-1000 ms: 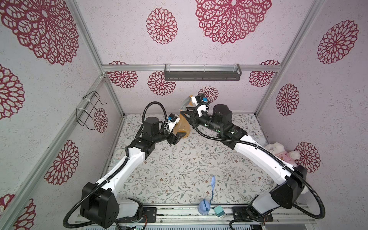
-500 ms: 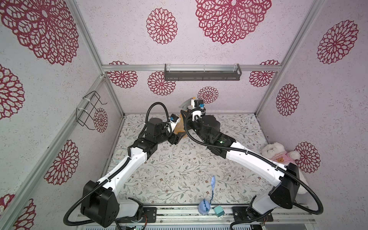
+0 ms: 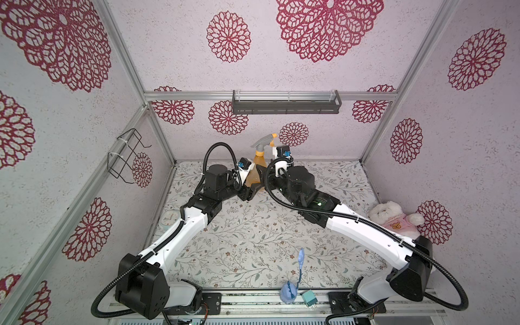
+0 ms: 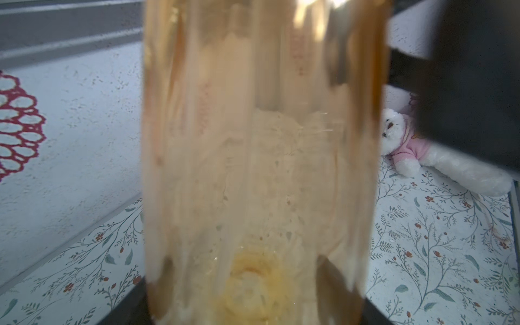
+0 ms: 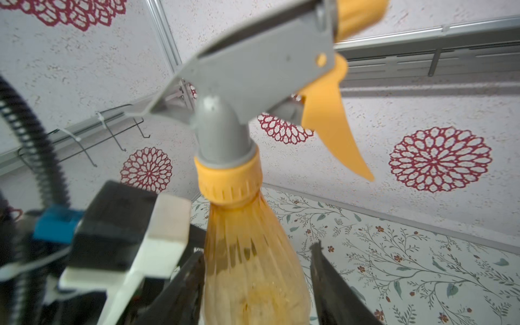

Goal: Attach spray nozzles to spray bottles
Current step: Screw the spray nozzle on the spray bottle.

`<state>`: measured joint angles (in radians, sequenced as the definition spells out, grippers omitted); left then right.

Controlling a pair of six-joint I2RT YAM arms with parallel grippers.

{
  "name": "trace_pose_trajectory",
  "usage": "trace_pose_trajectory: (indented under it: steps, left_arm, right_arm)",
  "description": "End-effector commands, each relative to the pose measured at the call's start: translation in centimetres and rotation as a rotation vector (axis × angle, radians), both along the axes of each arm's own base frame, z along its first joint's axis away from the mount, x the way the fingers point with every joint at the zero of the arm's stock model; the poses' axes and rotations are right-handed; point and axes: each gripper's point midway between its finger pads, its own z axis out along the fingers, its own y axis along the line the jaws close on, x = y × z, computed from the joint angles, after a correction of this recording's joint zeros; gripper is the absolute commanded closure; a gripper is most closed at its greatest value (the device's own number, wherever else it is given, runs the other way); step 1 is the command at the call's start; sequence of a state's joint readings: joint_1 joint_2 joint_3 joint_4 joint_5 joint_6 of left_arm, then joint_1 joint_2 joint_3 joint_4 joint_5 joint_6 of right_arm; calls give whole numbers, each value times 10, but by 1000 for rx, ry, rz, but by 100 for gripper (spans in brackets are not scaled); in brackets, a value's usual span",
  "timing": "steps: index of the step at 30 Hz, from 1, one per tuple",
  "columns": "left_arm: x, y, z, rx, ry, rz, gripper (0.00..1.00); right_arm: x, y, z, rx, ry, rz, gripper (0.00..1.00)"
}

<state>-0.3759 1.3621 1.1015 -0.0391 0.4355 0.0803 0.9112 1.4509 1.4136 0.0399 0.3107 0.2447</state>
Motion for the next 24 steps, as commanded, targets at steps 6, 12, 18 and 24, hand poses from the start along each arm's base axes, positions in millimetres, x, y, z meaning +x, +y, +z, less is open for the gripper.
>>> trace_pose_trajectory:
  steps: [6, 12, 18, 24]
  left_arm:
    - [-13, -1, 42, -110, -67, -206, 100]
    - [-54, -15, 46, -115, -56, -507, 100]
    - [-79, -16, 54, -85, -64, -633, 100]
    - [-86, -17, 53, -59, -114, -698, 100]
  right_arm:
    - [-37, -87, 69, -85, -111, 196, 33]
    - [-9, -124, 75, -191, -142, 439, 28]
    - [19, -103, 97, -46, -165, 728, 31]
    - [12, -64, 110, 47, -208, 988, 34]
